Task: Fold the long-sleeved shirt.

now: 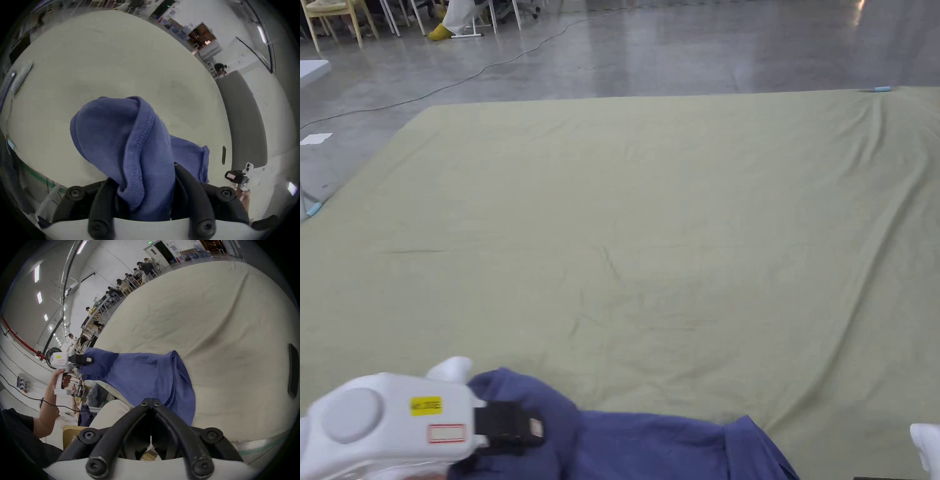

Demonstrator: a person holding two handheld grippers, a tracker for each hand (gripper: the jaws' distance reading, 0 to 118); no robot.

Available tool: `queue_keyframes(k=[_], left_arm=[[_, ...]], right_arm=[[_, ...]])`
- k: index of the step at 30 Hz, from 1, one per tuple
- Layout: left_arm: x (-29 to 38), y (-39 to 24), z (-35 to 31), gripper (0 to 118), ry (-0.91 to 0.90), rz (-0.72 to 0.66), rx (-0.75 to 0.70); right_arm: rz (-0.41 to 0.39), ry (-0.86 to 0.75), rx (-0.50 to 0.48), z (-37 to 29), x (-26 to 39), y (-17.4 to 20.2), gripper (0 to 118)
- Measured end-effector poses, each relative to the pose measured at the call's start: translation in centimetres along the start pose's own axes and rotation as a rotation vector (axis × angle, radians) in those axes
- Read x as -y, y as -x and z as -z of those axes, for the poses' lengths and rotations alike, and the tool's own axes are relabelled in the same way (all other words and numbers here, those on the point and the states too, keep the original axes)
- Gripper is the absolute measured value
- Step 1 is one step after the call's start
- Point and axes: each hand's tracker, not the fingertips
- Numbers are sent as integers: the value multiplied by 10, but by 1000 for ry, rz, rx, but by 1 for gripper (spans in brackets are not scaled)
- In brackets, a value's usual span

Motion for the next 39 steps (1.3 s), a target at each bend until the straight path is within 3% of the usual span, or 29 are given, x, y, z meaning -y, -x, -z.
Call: queue_keyframes(k=[7,11,15,17,18,19,20,21,24,26,27,28,29,34,39], left_arm=[[27,-60,96,22,131,105,-17],[47,-66,143,22,200,38,-10],[49,-53,154,22,202,-148,201],[47,-53,147,37,209,-238,356],[45,-51,141,55,185,-261,388],[42,-50,131,87,135,-273,417],[40,-49,126,107,114,-276,437],[40,-55,114,117,103,-269,447],[36,-46,87,118,60,-191,428],[38,-50,75,108,9,-84,282],[43,-53,75,86,34,-1,152],[48,-54,77,30,35,41,85],[55,-59,83,0,91,111,22],[95,-84,133,0,232,203,59],[119,-126,182,0,237,244,-29]], right_arm=[[31,-9,40,-15,9,-4,0],[47,-6,58,-21,14,-17,0],[64,-4,62,-24,19,-22,0],[71,-1,52,-22,20,-30,0],[73,-1,47,-21,20,-30,0],[75,-2,41,-21,21,-30,0],[78,-2,36,-19,21,-34,0],[82,-3,28,-18,21,-36,0],[85,-3,20,-15,21,-38,0],[86,-5,18,-14,20,-39,0],[86,-7,14,-14,20,-39,0],[86,-7,11,-13,20,-40,0],[86,-8,9,-13,19,-42,0],[100,-9,23,-11,19,-48,0],[121,-25,34,-21,22,-51,0]])
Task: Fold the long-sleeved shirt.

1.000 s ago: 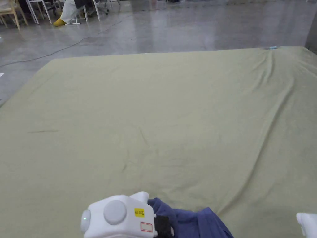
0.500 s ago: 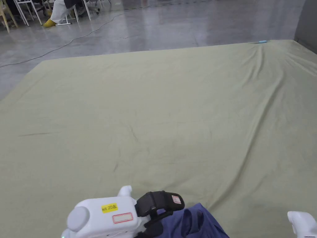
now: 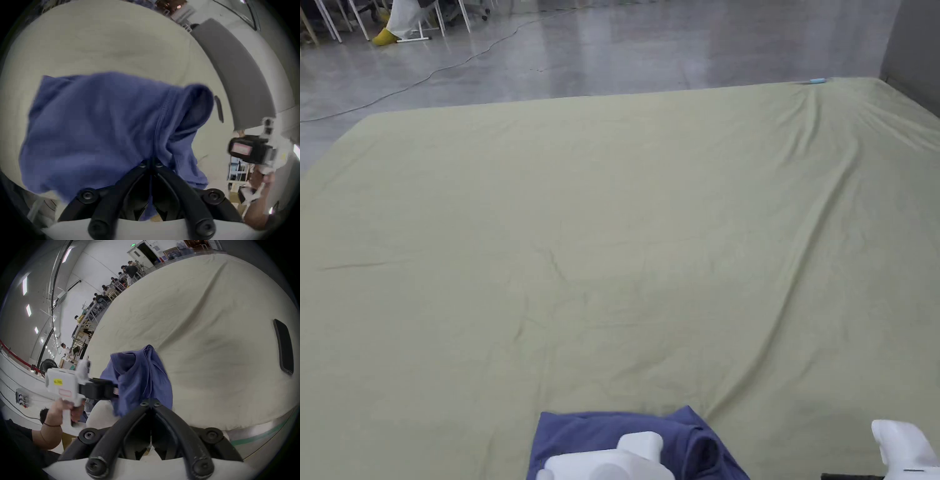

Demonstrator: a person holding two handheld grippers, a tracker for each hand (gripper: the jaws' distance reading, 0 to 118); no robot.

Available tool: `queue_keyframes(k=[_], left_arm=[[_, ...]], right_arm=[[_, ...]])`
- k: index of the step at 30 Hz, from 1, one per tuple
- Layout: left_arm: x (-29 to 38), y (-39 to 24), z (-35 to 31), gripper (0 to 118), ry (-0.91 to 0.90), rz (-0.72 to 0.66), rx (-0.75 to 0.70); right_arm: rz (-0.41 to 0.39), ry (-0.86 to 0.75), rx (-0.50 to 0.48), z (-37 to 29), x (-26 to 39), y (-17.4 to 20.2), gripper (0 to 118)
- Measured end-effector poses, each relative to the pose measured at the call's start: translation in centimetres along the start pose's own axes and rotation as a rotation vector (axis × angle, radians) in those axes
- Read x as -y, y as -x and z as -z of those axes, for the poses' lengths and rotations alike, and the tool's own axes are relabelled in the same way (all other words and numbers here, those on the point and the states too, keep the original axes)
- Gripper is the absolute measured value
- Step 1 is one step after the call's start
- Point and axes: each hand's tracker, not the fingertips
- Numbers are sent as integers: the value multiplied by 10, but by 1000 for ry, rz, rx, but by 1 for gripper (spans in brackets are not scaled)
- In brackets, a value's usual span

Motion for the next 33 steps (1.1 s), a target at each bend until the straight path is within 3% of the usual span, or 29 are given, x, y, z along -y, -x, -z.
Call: queue_keyframes(k=[4,7,11,13,17,19,24,28,33], left_arm=[[-14,-35,8,0,-10,32,142],[-22,-48,31,0,28,33,151],[-28,-45,56,0,98,-69,209],[-30,-41,46,0,114,-103,272],[-40,-11,-26,0,-55,-64,376],[-47,18,-64,0,-126,-60,320],[-52,102,-131,0,-251,-95,11],[-43,154,-139,0,-220,-239,14],[-29,177,-130,0,-190,-284,19]], right_arm=[[-3,-6,15,-10,2,-4,0],[0,-5,39,-12,3,-7,0],[12,-20,46,-14,3,-6,0],[8,-30,38,-15,2,-2,0],[-11,-53,15,-11,-5,10,0],[-17,-52,-8,-3,-9,17,0],[-116,30,-10,43,-20,50,0],[-128,111,-52,97,-27,62,0],[-212,250,143,141,-29,54,0]])
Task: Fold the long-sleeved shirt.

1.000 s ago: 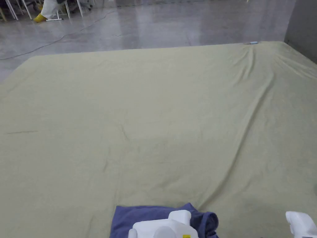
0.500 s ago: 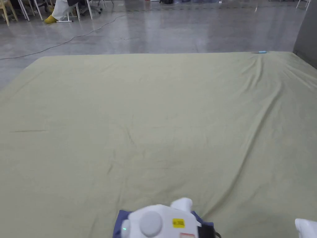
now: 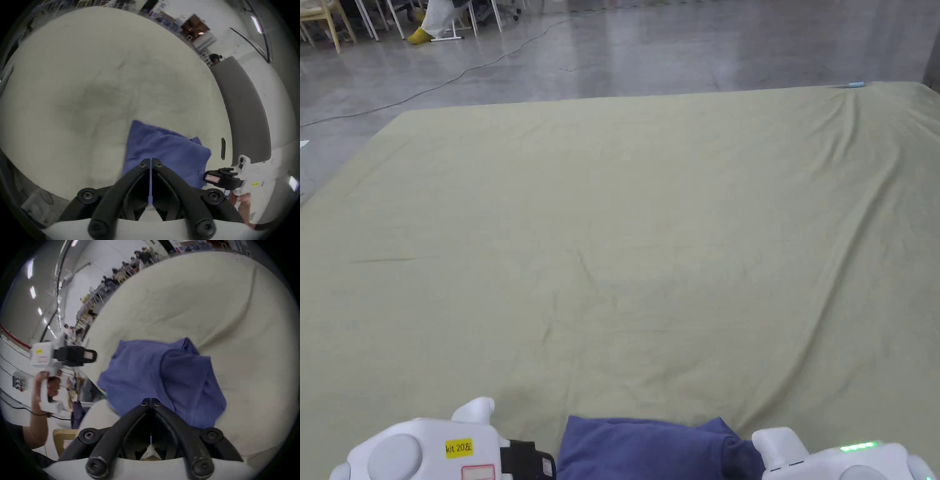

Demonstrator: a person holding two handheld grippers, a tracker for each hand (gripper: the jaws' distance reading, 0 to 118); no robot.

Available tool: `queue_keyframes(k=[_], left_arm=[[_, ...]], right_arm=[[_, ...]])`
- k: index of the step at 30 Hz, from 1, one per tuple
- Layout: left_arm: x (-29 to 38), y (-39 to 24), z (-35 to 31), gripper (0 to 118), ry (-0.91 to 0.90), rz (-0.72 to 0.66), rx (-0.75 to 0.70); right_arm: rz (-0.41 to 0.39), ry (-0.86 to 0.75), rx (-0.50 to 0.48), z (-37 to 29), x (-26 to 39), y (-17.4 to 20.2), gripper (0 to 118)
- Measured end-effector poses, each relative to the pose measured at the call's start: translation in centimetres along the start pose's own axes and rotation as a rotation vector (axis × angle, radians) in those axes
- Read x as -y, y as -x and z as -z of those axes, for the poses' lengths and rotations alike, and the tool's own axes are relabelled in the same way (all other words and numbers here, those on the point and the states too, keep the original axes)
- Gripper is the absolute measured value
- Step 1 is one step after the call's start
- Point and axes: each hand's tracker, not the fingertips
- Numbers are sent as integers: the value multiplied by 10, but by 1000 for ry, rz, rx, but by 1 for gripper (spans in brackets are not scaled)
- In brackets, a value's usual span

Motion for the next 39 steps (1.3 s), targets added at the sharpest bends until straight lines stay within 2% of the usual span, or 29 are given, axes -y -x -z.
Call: queue_keyframes(k=[1,2,8,9,11,12,15,16,18,19,21,22,23,24,25,26,27,28,31,34,36,39], left_arm=[[2,2,2,0,9,-7,2],[3,5,4,0,14,-12,9],[-2,14,15,0,34,-7,88],[-4,18,18,7,44,-15,113],[-8,25,27,83,16,-46,239],[-8,29,34,115,21,-87,259],[-16,47,60,116,174,-165,368],[-14,51,72,116,216,-181,402],[-14,49,75,115,167,-133,490],[-15,49,80,116,187,-139,580],[-10,51,102,115,259,-276,711],[-6,51,118,112,325,-346,690],[-4,50,128,104,332,-358,618],[-2,46,133,88,321,-328,544],[4,43,140,41,310,-288,519],[2,41,137,9,280,-300,616],[0,37,131,10,282,-290,639],[1,34,126,10,266,-255,584],[-1,35,100,10,251,-179,492],[-6,32,60,10,199,-120,410],[-11,34,31,9,171,-83,348],[-33,51,-11,9,90,-50,219]], right_arm=[[-1,-14,-23,3,1,-7,0],[30,-32,-85,0,0,-13,0],[35,-12,-73,0,-2,-23,0],[36,-11,-78,0,-3,-24,0],[42,-10,-107,-1,-3,-30,0],[51,-9,-127,-1,-2,-33,0],[93,-2,-197,0,-2,-46,0],[105,-3,-216,1,-1,-50,0],[117,-8,-244,1,1,-56,0],[124,-13,-263,1,3,-59,0],[121,-27,-293,4,7,-66,0],[131,-33,-314,4,10,-70,0],[163,-35,-336,4,11,-74,0],[191,-33,-348,5,13,-76,0],[216,-34,-358,4,14,-78,0],[212,-34,-348,4,15,-78,0],[210,-36,-347,2,16,-77,0],[209,-38,-338,1,16,-75,0],[160,-37,-247,-8,14,-59,0],[116,-80,-157,-22,12,-28,0],[79,-112,-173,-33,11,-2,0],[42,-149,-281,-46,9,27,0]])
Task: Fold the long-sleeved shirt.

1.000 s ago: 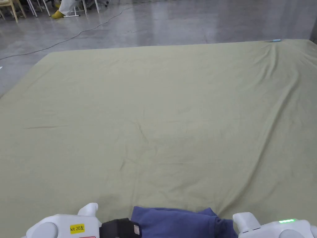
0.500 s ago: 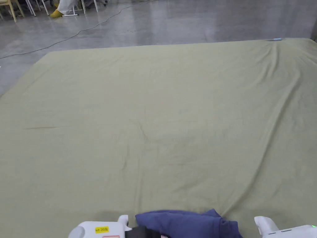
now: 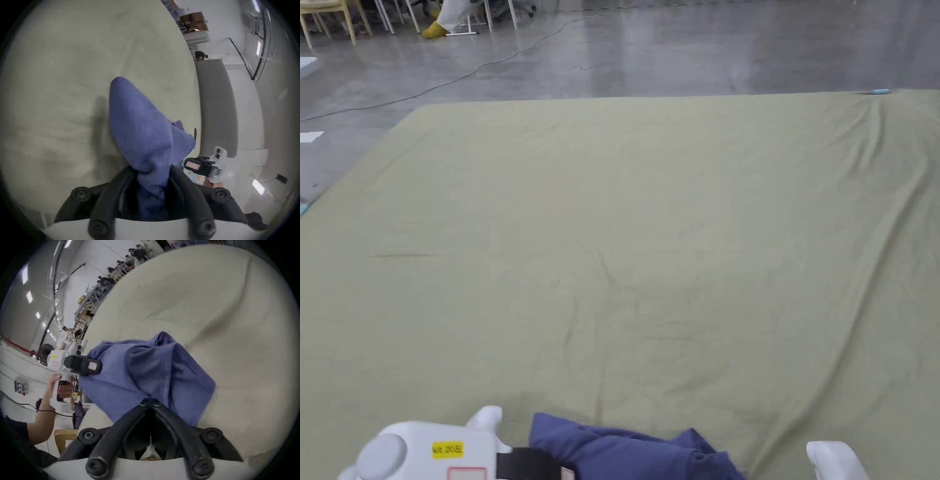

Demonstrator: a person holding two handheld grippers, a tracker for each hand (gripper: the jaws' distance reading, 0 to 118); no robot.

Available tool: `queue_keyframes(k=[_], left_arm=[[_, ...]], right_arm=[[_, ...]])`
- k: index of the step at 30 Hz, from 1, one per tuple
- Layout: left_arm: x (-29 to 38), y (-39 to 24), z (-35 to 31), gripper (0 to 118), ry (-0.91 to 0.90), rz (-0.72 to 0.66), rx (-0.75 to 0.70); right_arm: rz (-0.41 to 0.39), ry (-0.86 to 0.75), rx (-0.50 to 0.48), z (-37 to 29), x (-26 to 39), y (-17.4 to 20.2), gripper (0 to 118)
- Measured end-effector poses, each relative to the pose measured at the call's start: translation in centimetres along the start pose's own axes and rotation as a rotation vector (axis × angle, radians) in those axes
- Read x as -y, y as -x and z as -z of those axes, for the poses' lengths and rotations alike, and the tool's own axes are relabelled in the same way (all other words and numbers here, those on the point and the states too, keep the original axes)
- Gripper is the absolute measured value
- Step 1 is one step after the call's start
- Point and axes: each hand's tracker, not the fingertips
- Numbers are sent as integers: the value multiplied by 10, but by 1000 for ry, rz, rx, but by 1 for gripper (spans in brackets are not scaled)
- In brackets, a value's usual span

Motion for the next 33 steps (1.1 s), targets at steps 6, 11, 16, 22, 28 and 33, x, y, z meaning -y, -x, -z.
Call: queue_keyframes(k=[6,11,16,22,28,33], left_arm=[[-44,30,-90,9,-98,65,-339],[-74,69,-126,9,-112,82,-665],[-84,110,-120,9,-39,38,-780],[-76,109,-133,95,-150,239,-1001],[-73,66,-158,115,-212,229,-897],[-62,-31,-158,115,-186,385,-756]], right_arm=[[-87,-8,-15,5,-9,40,0],[-132,-35,-16,6,-12,59,0],[-175,-91,27,5,-14,74,0],[-214,-119,42,0,-16,83,0],[-205,-153,37,-14,-18,85,0],[-223,-263,71,-51,-26,87,0]])
